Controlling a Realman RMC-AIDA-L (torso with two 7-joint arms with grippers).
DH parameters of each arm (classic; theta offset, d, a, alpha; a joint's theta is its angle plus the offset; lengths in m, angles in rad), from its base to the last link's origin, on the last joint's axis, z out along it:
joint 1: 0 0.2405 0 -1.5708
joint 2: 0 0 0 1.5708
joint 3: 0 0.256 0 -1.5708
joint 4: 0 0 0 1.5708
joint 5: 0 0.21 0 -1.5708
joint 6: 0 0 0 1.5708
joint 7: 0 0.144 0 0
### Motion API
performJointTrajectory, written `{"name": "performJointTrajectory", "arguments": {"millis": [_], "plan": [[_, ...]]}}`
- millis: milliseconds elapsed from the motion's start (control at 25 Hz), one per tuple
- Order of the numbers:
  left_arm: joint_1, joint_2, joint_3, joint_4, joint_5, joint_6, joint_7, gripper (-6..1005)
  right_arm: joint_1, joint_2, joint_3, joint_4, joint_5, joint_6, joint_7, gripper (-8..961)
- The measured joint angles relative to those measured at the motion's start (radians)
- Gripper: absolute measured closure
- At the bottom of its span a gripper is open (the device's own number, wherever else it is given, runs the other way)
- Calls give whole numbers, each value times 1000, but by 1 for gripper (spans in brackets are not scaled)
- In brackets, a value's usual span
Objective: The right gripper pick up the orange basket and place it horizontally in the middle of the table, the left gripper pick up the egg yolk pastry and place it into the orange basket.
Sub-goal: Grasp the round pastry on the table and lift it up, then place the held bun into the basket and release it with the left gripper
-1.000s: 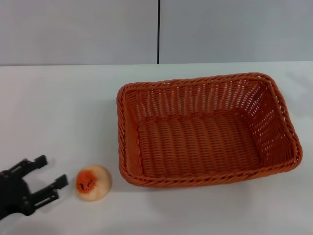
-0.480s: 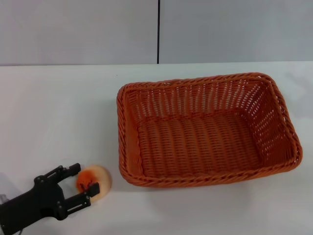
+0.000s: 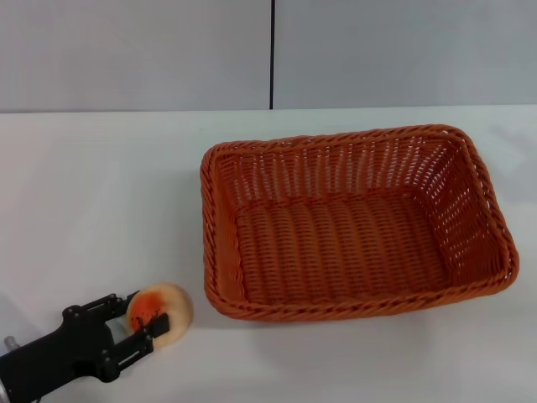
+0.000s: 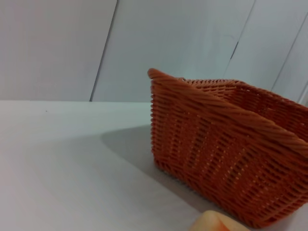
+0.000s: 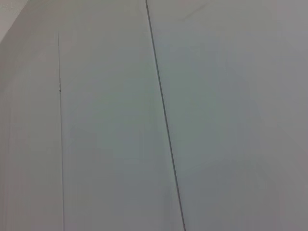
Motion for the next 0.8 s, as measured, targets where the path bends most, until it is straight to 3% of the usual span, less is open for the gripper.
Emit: {"name": "performJointTrajectory", "arguments": {"millis": [440,480,520,560,600,640,680,800], "plan": [[15,1,-31,-1,-4,12,9,529,-10,0,9,23,-4,37,-55,315],[28,7,-86,2,-4,39,1,556,-11,0,11,24,-3,42,-59,315],[28,7,-86,2,-4,39,1,576,-11,0,13,24,-3,46,-63,315],[45,14,-190,16,-6,107,-1,596,-12,0,13,24,-3,48,-64,315],[45,14,-190,16,-6,107,-1,616,-12,0,13,24,-3,50,-65,315],[55,25,-307,30,-7,214,-2,636,-12,-1,13,24,-2,50,-65,315],[55,34,-361,35,-8,282,-3,651,-11,-1,13,24,-2,51,-65,315],[29,41,-413,37,-10,413,-4,698,-7,-1,13,24,-1,51,-65,315]]}}
